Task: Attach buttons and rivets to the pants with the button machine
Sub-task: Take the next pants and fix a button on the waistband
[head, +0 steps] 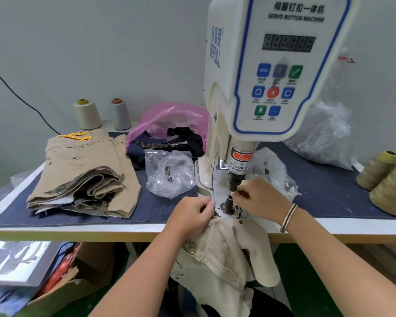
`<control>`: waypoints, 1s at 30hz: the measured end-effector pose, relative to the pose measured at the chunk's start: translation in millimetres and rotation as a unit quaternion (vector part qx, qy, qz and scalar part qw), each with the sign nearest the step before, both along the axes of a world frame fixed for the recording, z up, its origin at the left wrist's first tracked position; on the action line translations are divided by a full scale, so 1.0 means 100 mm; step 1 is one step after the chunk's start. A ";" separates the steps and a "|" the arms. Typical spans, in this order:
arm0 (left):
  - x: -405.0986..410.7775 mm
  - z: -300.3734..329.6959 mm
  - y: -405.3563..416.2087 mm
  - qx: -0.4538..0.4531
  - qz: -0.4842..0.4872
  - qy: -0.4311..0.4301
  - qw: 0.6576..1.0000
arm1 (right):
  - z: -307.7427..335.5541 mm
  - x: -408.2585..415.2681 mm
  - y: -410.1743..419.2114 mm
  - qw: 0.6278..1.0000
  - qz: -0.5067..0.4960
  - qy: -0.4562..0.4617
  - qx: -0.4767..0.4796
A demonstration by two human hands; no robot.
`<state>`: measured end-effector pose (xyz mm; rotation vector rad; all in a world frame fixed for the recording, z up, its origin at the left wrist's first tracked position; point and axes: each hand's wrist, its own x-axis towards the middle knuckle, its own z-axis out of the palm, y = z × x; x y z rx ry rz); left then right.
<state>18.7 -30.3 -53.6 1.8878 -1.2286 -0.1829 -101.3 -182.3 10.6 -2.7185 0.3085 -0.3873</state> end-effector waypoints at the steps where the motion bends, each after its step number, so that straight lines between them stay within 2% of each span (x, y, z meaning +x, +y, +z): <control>1: 0.00 -0.01 0.00 -0.001 0.000 0.000 1.000 | 0.01 0.00 -0.01 1.000 0.014 0.000 -0.026; 10: 0.02 -0.03 0.00 -0.003 0.001 -0.005 1.000 | 0.02 0.01 -0.06 0.999 0.045 0.008 -0.029; 19: 0.01 -0.01 0.00 0.000 0.002 0.004 1.000 | 0.04 0.02 -0.06 0.997 0.045 0.006 0.070; 26: 0.01 -0.01 0.01 0.002 0.000 0.009 1.000 | -0.02 0.08 -0.05 0.990 0.002 -0.002 0.142; 30: 0.01 0.00 0.01 0.004 -0.001 0.011 1.000 | -0.05 0.04 -0.05 0.987 0.002 -0.021 0.158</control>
